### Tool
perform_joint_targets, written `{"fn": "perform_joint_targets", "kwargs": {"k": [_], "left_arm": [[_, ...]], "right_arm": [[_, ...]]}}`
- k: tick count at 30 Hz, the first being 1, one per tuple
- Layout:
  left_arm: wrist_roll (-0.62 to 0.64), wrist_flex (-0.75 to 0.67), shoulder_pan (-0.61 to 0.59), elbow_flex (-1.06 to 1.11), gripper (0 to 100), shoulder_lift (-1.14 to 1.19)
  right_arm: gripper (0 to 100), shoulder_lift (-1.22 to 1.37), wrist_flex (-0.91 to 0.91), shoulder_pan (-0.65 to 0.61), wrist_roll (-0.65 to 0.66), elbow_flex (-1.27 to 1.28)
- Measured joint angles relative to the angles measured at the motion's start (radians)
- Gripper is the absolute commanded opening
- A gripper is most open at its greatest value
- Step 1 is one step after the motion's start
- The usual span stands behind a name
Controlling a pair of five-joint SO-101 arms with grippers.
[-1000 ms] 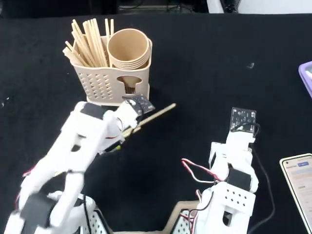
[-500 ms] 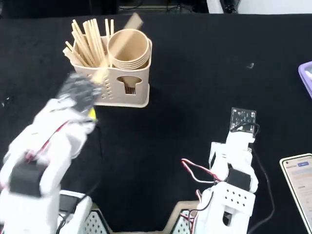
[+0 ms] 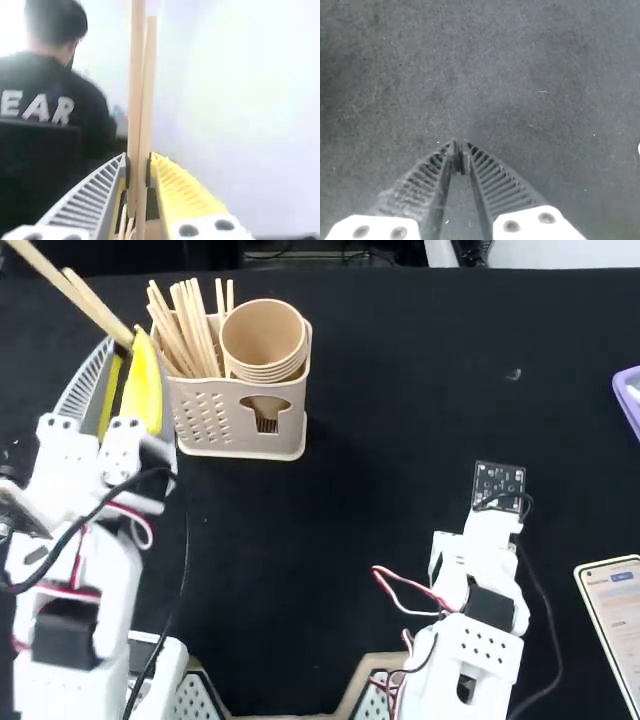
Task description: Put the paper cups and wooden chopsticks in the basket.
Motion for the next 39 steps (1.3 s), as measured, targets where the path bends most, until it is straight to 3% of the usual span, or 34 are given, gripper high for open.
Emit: {"fn": "perform_joint_targets", "kwargs": {"k": [5, 9, 20, 32, 39], "left_arm": [[0.032, -0.310, 0.000, 0.121, 3, 0.023], [0.037, -0.410, 0.000, 0.123, 3, 0.130], [0.037, -0.423, -0.043, 0.063, 3, 0.493], [0.037, -0.423, -0.126, 0.041, 4, 0.611], [0.037, -0.394, -0.126, 0.041, 16, 0.640]], "right_arm": [[1.3, 0.000, 0.000, 0.000, 0.000, 0.000], [1.3, 0.000, 0.000, 0.000, 0.000, 0.000], [1.2, 0.000, 0.000, 0.000, 0.000, 0.000], [1.2, 0.000, 0.000, 0.000, 0.000, 0.000], [1.3, 0.000, 0.000, 0.000, 0.000, 0.000]]}}
